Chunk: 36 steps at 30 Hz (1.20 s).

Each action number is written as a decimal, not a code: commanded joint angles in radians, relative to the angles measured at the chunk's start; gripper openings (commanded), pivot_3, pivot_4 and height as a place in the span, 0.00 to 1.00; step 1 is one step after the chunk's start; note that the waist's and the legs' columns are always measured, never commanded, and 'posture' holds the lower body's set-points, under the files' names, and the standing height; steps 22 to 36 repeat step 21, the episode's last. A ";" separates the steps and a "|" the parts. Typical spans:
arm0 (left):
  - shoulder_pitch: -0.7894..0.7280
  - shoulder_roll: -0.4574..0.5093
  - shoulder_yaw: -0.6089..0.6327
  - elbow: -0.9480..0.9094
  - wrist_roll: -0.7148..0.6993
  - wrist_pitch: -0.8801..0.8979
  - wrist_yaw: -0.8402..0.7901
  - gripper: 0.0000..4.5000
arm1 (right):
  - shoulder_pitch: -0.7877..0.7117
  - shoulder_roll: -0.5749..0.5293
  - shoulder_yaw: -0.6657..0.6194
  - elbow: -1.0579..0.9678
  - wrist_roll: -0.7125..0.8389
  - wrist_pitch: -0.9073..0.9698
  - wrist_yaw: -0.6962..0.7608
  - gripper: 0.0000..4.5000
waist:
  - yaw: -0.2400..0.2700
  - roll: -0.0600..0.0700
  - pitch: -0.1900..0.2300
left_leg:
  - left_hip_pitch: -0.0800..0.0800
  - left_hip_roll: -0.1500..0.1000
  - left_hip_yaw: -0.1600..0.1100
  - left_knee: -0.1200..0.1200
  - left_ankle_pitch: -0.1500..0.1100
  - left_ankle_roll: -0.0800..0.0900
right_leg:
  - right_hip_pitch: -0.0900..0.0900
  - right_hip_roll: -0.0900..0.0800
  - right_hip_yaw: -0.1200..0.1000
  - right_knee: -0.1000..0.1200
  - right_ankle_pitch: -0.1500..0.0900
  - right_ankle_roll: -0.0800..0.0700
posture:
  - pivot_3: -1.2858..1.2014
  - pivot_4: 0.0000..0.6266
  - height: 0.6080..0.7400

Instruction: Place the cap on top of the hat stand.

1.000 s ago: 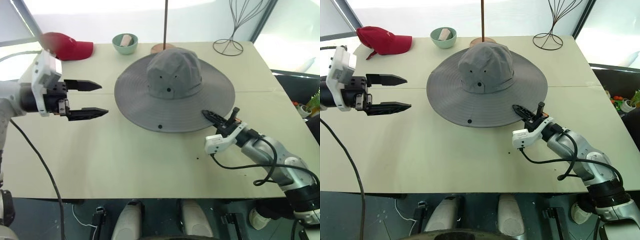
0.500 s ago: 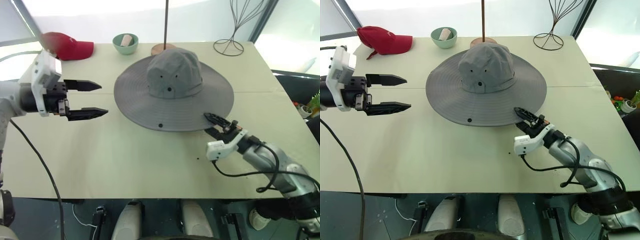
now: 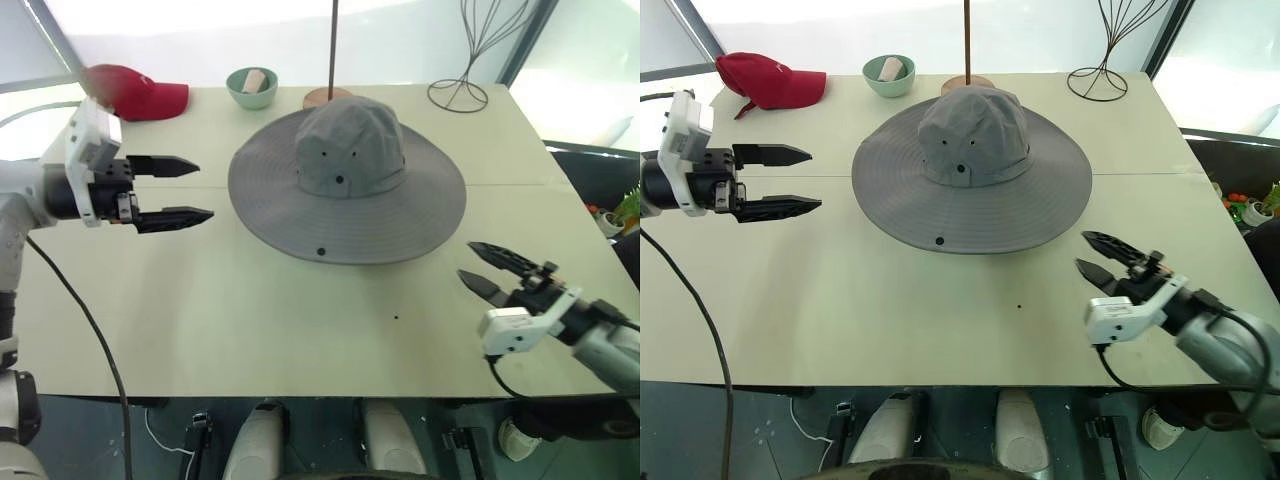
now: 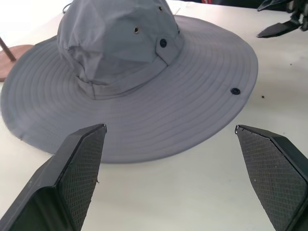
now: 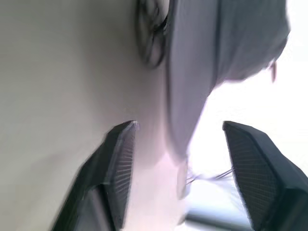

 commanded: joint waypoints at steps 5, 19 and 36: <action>-0.015 0.065 0.071 0.014 0.000 0.019 0.013 1.00 | -0.146 -0.146 -0.302 0.098 0.875 0.721 0.580 0.99 | -0.009 0.001 0.002 | 0.003 0.001 0.000 0.000 -0.001 0.001 | 0.002 0.000 0.000 0.000 0.000 0.000 | 0.52 0.24 1.00; -0.042 0.099 0.077 0.029 0.007 0.022 -0.004 1.00 | -0.807 -0.308 0.123 0.649 0.813 0.817 0.999 0.99 | -0.004 0.006 0.005 | -0.001 0.002 0.002 0.000 -0.002 0.003 | -0.003 0.001 0.000 0.000 0.000 0.000 | 0.52 0.24 1.00; -0.047 0.098 0.078 0.032 0.004 0.023 -0.010 1.00 | -0.840 -0.301 0.151 0.665 0.796 0.810 1.028 0.99 | -0.004 0.006 0.005 | -0.001 0.002 0.002 -0.001 -0.002 0.003 | -0.004 0.001 0.000 0.000 0.000 0.000 | 0.52 0.24 1.00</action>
